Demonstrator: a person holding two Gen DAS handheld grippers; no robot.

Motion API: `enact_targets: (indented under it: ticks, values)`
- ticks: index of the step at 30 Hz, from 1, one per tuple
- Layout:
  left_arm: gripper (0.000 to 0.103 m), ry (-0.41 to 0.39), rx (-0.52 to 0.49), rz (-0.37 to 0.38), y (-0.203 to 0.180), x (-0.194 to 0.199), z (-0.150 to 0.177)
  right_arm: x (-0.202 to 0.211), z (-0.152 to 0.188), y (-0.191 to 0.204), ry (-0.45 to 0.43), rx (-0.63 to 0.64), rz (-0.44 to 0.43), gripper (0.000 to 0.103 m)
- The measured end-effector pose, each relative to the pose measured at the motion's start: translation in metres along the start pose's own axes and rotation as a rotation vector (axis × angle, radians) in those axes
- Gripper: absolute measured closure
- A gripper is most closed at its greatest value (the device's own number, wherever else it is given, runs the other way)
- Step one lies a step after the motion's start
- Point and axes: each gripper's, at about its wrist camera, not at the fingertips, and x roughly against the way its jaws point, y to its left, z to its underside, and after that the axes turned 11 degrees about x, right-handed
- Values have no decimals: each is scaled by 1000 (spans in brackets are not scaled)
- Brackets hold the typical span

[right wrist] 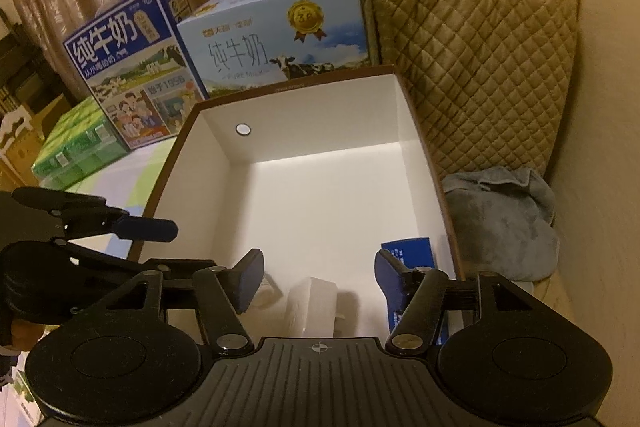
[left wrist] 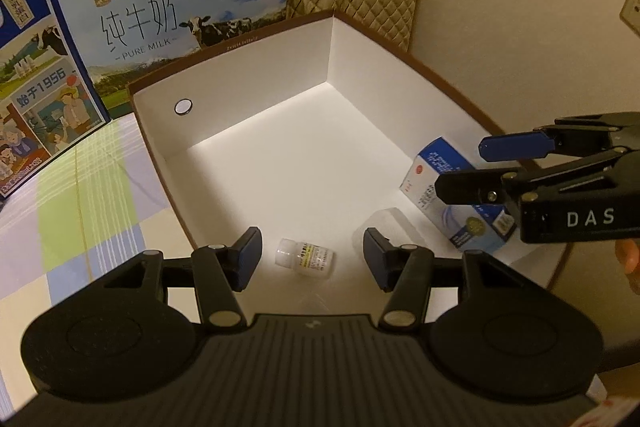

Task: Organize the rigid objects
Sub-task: 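Open both tools to drop the pill bottle and plug cube into the box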

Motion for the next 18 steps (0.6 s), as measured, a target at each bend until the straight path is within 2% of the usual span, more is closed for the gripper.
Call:
enact_targets:
  ticks: [8, 18]
  values:
    - [51, -30, 29, 26, 2, 36, 11, 26, 6, 5, -21, -23, 30, 37]
    - [51, -79, 60, 14, 10, 90, 37, 66, 28, 21, -68, -71, 35, 35]
